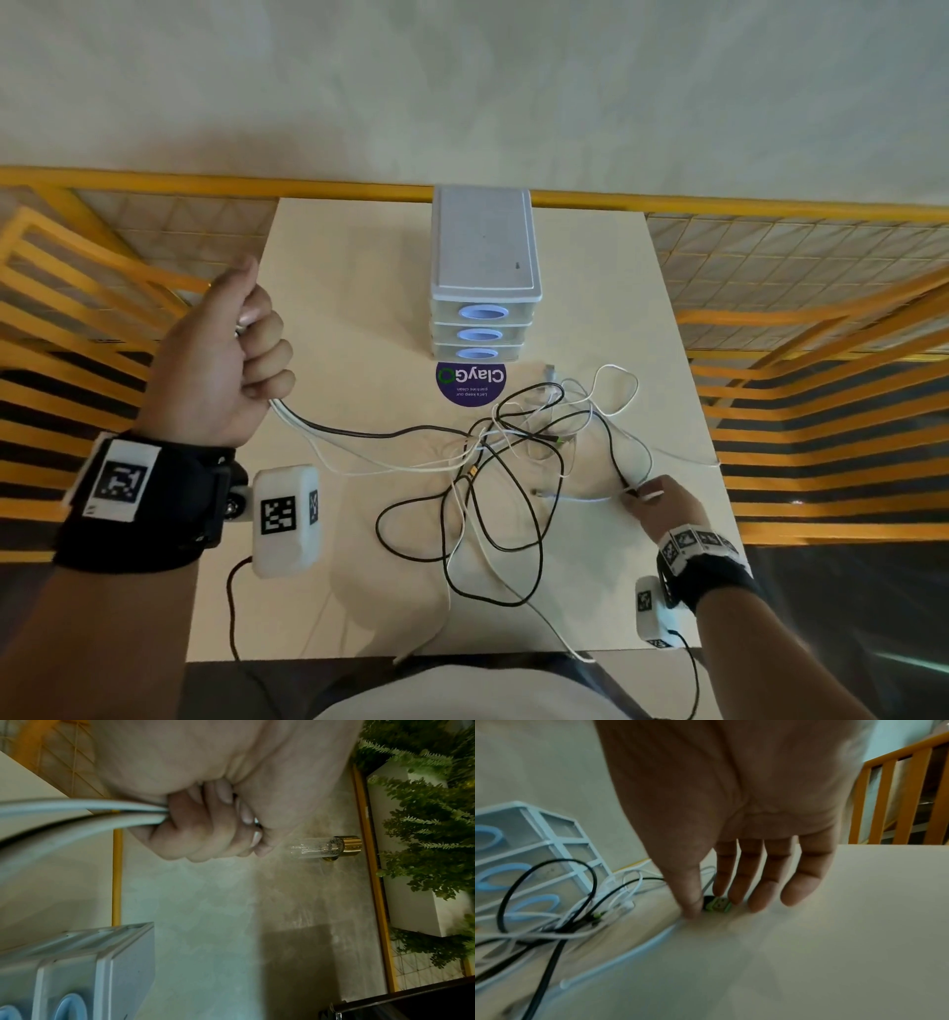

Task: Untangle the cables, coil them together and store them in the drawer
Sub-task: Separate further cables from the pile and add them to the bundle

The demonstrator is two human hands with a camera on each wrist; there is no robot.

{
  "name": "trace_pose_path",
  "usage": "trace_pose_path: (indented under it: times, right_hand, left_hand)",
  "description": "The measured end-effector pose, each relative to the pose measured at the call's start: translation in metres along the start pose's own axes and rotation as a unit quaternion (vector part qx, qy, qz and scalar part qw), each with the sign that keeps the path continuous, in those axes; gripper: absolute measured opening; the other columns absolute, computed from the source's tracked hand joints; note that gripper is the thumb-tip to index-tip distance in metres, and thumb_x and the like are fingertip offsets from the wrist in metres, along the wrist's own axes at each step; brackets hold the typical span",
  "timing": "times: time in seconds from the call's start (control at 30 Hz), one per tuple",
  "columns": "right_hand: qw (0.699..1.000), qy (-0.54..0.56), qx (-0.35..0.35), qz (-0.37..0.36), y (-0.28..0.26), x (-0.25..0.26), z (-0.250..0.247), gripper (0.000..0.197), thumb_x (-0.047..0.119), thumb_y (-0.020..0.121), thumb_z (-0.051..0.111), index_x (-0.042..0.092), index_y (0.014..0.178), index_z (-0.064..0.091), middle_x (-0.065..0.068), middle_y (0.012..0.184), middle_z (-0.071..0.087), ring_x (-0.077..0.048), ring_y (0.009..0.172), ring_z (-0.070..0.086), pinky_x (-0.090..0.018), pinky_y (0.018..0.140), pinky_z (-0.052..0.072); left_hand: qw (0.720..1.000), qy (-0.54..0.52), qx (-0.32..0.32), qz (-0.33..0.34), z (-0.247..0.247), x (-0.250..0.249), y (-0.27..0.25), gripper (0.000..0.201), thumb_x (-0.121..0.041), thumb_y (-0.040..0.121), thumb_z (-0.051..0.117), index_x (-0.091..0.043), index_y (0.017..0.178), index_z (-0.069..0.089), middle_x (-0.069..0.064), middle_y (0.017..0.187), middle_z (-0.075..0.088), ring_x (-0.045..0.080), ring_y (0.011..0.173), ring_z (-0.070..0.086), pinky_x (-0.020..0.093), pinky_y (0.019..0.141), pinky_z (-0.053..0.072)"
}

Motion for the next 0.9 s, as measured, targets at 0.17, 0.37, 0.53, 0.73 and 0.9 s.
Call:
trace_pose_path:
  times: [0.17,0.37,0.53,0.73,0.9]
  right_hand:
    - [0.999,-0.032,0.013,-0.032,-0.012,0.016,0.002,0.03,0.041,0.09,0.073,0.013,0.1,0.067,-0.008,0.099,0.074,-0.025,0.086,0.061,-0.032,0.079,0.046]
    - [0.978,0.045,-0.118,-0.168,-0.077,0.092,-0.094,0.011,0.028,0.086,0.077,0.027,0.096,0.073,0.007,0.087,0.073,-0.012,0.08,0.065,-0.022,0.063,0.044]
    - [0.901,0.223,-0.19,-0.32,-0.131,0.151,-0.17,0.009,0.019,0.095,0.069,0.019,0.104,0.072,0.009,0.1,0.072,0.004,0.087,0.068,-0.005,0.07,0.049]
    - [0.837,0.35,-0.068,-0.414,-0.143,0.206,-0.163,0.02,0.009,0.104,0.053,0.02,0.116,0.066,-0.004,0.098,0.076,-0.026,0.096,0.073,-0.041,0.093,0.059]
    - [0.803,0.391,-0.044,-0.447,-0.167,0.242,-0.162,0.022,0.014,0.105,0.05,0.017,0.122,0.064,-0.003,0.097,0.07,-0.027,0.089,0.071,-0.057,0.088,0.059]
  left_hand:
    - [1.0,-0.002,-0.001,0.015,0.001,-0.002,-0.003,0.052,-0.051,0.104,0.043,-0.026,0.059,0.034,-0.01,0.047,0.019,0.005,0.035,0.015,0.023,0.038,0.01]
    - [0.999,0.003,-0.008,0.043,0.002,-0.007,-0.007,0.051,-0.045,0.105,0.043,-0.026,0.059,0.034,-0.011,0.046,0.019,0.005,0.036,0.015,0.022,0.04,0.009]
    - [0.998,0.01,0.001,0.066,0.009,-0.01,-0.008,0.048,-0.043,0.105,0.045,-0.027,0.061,0.032,-0.011,0.046,0.02,0.005,0.036,0.015,0.02,0.039,0.011]
    - [0.989,0.069,0.029,0.124,0.036,-0.015,-0.015,0.047,-0.038,0.105,0.051,-0.027,0.062,0.033,-0.011,0.048,0.023,0.006,0.037,0.017,0.017,0.04,0.013]
    - [0.965,0.175,0.074,0.18,0.068,-0.012,-0.029,0.048,-0.057,0.09,0.059,-0.023,0.065,0.036,-0.008,0.053,0.026,0.014,0.043,0.019,0.031,0.046,0.015]
Point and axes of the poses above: each hand's wrist, its own y-axis towards the middle knuckle, its own z-axis out of the palm, x = y × z, the point moved 10 cm from there along y, towards the middle knuckle
